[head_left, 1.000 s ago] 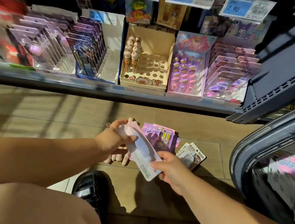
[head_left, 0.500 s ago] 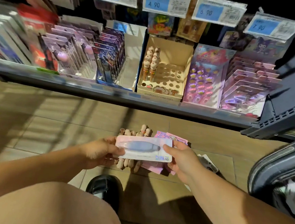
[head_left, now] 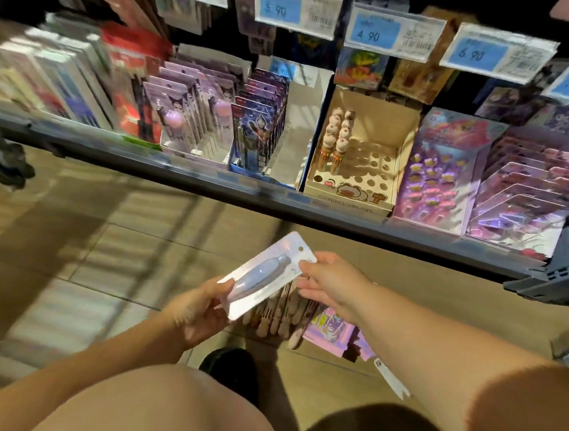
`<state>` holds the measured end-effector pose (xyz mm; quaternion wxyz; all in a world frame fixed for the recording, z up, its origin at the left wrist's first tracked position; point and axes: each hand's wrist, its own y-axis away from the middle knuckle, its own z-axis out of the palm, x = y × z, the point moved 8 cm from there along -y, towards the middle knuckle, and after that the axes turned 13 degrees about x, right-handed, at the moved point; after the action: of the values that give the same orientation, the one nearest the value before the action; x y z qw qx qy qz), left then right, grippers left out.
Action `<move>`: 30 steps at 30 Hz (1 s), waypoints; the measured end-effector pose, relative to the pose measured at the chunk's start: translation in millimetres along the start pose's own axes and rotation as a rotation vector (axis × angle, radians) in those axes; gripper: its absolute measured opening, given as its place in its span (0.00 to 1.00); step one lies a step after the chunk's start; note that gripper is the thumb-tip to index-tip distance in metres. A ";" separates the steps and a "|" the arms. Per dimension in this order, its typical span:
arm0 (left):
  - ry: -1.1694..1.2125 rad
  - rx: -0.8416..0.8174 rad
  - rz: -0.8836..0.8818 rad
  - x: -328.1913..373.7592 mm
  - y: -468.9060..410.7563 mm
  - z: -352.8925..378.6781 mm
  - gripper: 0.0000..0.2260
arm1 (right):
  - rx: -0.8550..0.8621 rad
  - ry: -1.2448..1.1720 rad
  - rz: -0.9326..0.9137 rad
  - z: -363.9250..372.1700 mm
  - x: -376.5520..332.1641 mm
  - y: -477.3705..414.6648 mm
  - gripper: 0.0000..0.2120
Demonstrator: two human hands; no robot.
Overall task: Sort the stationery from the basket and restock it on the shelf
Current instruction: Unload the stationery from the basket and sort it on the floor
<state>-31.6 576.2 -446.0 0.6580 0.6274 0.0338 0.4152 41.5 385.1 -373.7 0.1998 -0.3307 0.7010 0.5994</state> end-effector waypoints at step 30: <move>-1.559 -0.150 0.872 34.4 93.9 215.2 0.16 | 0.352 0.586 -0.469 -155.1 -46.1 86.6 0.01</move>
<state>65.2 412.4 -304.1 0.3174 0.6436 -0.6912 0.0852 31.0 250.0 -249.9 0.1764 -0.5988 0.7258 0.2891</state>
